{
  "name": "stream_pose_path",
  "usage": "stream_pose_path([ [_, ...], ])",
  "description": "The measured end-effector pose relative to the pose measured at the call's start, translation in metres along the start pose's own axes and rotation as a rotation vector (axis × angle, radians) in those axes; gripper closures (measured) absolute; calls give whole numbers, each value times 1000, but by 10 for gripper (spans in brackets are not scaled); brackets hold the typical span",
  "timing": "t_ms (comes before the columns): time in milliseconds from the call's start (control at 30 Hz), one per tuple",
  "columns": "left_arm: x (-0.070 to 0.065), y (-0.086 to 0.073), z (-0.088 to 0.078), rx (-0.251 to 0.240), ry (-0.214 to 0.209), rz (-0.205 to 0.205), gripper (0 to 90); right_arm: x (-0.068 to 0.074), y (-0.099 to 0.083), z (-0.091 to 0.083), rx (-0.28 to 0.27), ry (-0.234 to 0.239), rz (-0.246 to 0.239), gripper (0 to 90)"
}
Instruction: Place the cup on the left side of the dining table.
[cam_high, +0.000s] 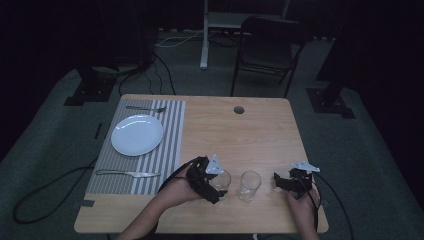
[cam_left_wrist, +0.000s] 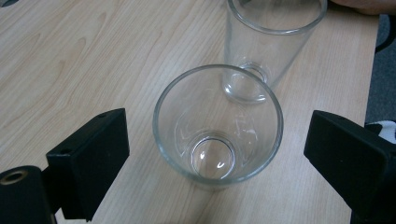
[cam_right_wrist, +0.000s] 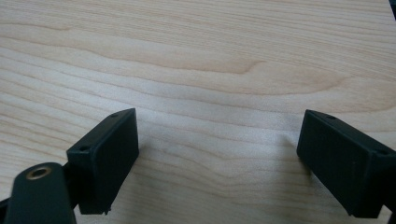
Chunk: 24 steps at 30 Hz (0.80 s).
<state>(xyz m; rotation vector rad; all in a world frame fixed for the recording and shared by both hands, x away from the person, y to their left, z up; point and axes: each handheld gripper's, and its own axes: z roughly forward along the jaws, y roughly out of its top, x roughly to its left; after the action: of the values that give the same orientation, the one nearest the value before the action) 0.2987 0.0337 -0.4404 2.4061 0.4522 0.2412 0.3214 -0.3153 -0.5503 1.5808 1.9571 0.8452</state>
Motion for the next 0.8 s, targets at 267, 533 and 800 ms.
stream_pose_path([
  [267,0,8,6,30,-14,9,150,0,0,0,0,0,0,124],
  [533,3,13,12,97,2,2,270,0,0,0,0,0,-1,124],
  [800,2,16,16,141,10,-2,276,0,0,0,-1,-1,0,126],
])
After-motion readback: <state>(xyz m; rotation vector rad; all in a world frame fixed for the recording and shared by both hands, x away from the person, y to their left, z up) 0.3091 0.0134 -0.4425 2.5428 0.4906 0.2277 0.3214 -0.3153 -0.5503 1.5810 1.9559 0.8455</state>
